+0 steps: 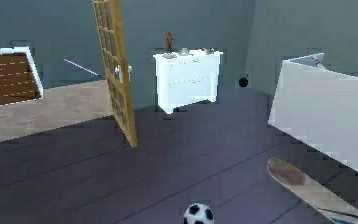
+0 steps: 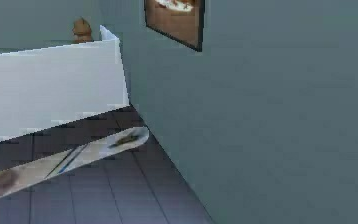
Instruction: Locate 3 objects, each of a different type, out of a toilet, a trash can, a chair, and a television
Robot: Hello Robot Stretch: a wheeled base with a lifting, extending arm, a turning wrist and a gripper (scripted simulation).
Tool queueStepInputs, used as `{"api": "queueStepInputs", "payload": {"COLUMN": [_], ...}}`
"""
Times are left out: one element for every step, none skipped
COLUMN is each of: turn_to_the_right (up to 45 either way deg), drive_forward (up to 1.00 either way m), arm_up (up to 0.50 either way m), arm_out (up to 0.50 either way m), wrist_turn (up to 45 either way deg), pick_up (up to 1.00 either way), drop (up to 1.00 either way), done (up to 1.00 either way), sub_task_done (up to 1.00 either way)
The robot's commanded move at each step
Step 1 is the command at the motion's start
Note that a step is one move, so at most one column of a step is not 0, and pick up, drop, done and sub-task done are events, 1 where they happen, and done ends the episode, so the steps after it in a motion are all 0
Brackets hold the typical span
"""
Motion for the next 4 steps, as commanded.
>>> {"api": "queueStepInputs", "payload": {"turn_to_the_right": [-45.0,-45.0,-45.0,-3.0], "drive_forward": [0.0,0.0,0.0,0.0], "arm_up": [0.0,0.0,0.0,0.0], "arm_out": [0.0,0.0,0.0,0.0], "wrist_turn": [0.0,0.0,0.0,0.0], "pick_up": [0.0,0.0,0.0,0.0], "drop": [0.0,0.0,0.0,0.0], "done": [0.0,0.0,0.0,0.0], "sub_task_done": [0.0,0.0,0.0,0.0]}}
